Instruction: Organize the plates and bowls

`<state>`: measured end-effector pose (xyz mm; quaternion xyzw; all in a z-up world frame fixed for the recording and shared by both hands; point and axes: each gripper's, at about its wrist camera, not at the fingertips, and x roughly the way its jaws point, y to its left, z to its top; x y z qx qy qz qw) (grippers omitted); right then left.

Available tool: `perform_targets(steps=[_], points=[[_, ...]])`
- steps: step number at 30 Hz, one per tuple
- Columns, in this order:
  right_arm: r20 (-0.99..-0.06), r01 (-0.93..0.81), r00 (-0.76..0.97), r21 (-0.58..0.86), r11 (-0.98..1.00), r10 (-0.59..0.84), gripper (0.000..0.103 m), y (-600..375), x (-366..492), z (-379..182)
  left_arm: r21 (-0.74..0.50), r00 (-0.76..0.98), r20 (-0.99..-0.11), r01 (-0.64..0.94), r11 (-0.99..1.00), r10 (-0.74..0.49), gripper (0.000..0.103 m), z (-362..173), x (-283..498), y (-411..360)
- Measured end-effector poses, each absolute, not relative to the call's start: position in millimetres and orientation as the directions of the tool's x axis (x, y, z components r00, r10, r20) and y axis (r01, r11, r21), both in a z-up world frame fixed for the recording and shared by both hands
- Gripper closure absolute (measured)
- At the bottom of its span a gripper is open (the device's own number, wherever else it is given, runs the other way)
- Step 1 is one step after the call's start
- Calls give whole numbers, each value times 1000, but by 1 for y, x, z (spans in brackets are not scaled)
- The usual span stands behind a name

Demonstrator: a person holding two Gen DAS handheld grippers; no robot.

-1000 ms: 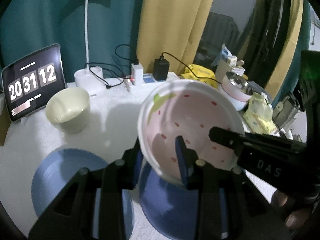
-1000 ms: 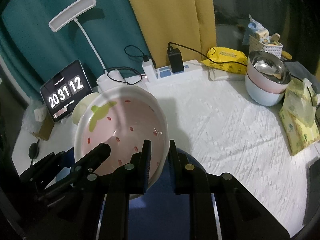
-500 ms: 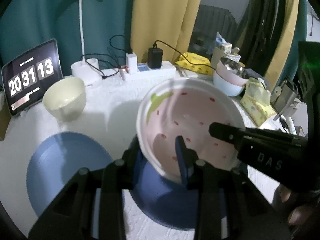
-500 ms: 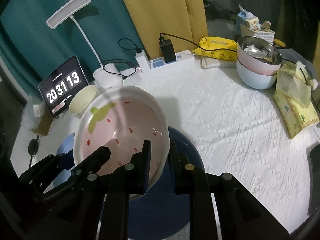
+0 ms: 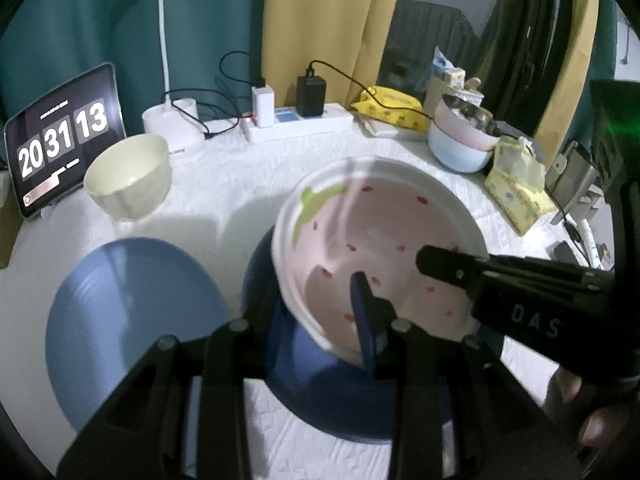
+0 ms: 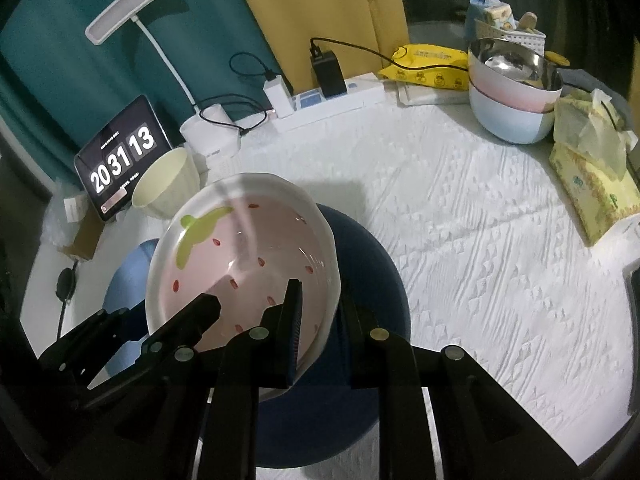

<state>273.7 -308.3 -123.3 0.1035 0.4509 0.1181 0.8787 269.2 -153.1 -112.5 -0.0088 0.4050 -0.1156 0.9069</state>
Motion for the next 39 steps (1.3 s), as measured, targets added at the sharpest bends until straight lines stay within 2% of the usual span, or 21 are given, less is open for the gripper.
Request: perform_targets(steps=[10,23,27,31,34,39], points=[[-783,-119,547,276,954,295,85,-308,272,-133,-66,627,-757,207,976,-184,71,-123,266,-160],[-799,-188,568,110,976,199,85,-292,268,-135,-23,620,-769,216,976,-155,68,-125,261,-163],[-795,-189,579,83,978,179,78,-294,268,-132,-10,620,-771,214,977,-144,68,-125,258,-163],[-800,-205,566,97,974,199,77,-297,270,-132,-7,640,-754,215,977,-146,68,-117,251,-161],[-804,-218,559,94,971,204,71,-295,269,-133,-4,643,-753,206,978,-139,68,-116,251,-159],[-797,-223,564,103,969,214,69,-296,266,-127,-9,647,-750,204,979,-141,68,-115,250,-155]])
